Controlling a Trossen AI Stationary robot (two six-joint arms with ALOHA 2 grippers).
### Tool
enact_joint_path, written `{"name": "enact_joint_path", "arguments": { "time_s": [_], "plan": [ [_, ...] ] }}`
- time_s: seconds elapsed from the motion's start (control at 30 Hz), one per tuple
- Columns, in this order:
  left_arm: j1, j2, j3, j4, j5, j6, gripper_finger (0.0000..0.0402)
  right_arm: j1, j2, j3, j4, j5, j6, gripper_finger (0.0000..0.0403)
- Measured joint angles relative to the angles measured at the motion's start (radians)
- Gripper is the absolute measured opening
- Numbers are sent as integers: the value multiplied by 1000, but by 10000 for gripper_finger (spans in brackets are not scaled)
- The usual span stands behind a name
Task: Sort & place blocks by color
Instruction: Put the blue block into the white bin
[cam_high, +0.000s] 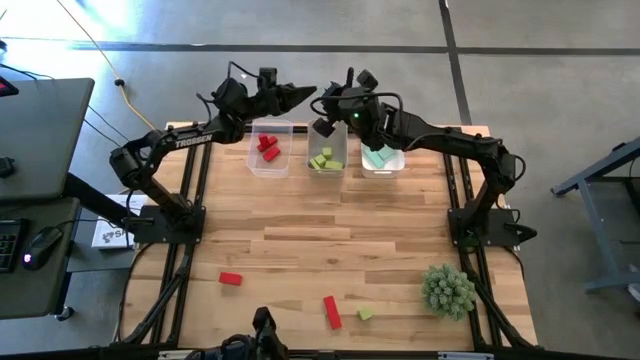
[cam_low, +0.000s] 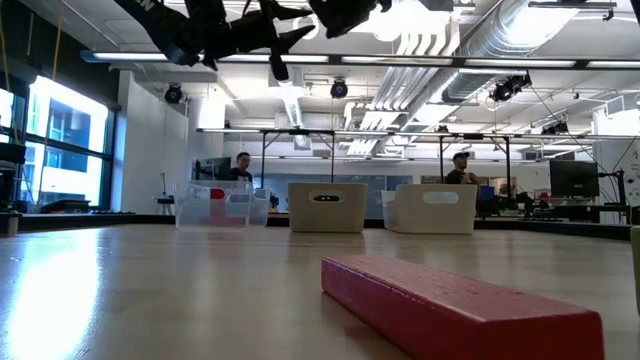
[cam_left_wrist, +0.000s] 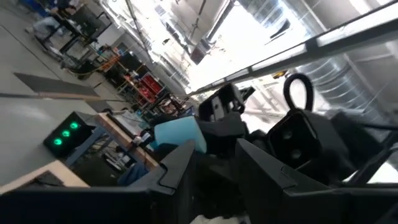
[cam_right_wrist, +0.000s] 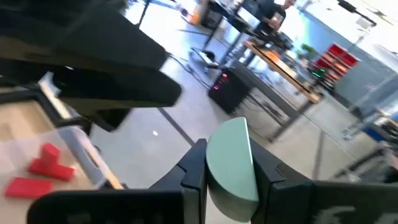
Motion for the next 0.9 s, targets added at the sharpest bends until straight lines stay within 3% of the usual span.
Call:
{"name": "enact_joint_path", "arguments": {
  "time_s": [0.2,0.4,0.7,0.9],
  "plan": [
    [3,0,0,-4,0,107,103,-26,-1,0,-144,16,16,44],
    [3,0,0,-10,0,187,104,-74,-1,0,-347,-21,166,44],
    [3,0,0,-42,7,232,104,-221,-1,0,-677,-260,454,44],
    [3,1,0,-143,5,298,104,-351,-3,-30,-756,-475,503,48]
  ]
}}
